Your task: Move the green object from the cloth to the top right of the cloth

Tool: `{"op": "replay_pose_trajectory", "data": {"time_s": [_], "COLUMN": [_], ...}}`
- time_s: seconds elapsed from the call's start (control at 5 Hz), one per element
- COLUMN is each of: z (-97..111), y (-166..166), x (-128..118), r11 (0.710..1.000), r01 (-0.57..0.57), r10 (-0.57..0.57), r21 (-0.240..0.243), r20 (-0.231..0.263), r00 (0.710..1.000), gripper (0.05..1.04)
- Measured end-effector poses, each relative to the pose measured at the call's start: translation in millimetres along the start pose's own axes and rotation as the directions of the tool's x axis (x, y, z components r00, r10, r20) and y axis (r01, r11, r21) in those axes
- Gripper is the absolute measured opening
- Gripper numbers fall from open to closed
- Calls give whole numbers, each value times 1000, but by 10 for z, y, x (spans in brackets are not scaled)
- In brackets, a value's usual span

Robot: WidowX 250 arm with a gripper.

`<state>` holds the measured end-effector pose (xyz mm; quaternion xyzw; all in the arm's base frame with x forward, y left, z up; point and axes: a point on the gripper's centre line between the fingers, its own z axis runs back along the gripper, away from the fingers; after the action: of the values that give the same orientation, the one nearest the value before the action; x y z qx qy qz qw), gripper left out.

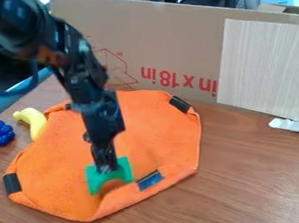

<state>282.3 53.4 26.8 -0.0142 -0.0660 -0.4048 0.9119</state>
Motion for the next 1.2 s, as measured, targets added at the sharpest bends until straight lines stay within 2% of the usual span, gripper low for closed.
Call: {"op": "replay_pose_trajectory", "data": {"time_s": [0.2,0.4,0.6,0.8,1.0,1.2], "z": [331,446,501,334,165,-46], "y": [16,-65,-170,-141,-113,-90], "x": [263,566,982,1192,1403,1606], "r11": [999,997,994,987,966,923], "r01": [-43,-60,-58,-135,-238,-377], "r10": [42,58,53,131,231,367], "r21": [24,43,91,89,96,84], "r20": [54,48,58,54,79,114], "r00": [998,997,997,990,970,923], "gripper": [201,201,201,201,201,201]}}
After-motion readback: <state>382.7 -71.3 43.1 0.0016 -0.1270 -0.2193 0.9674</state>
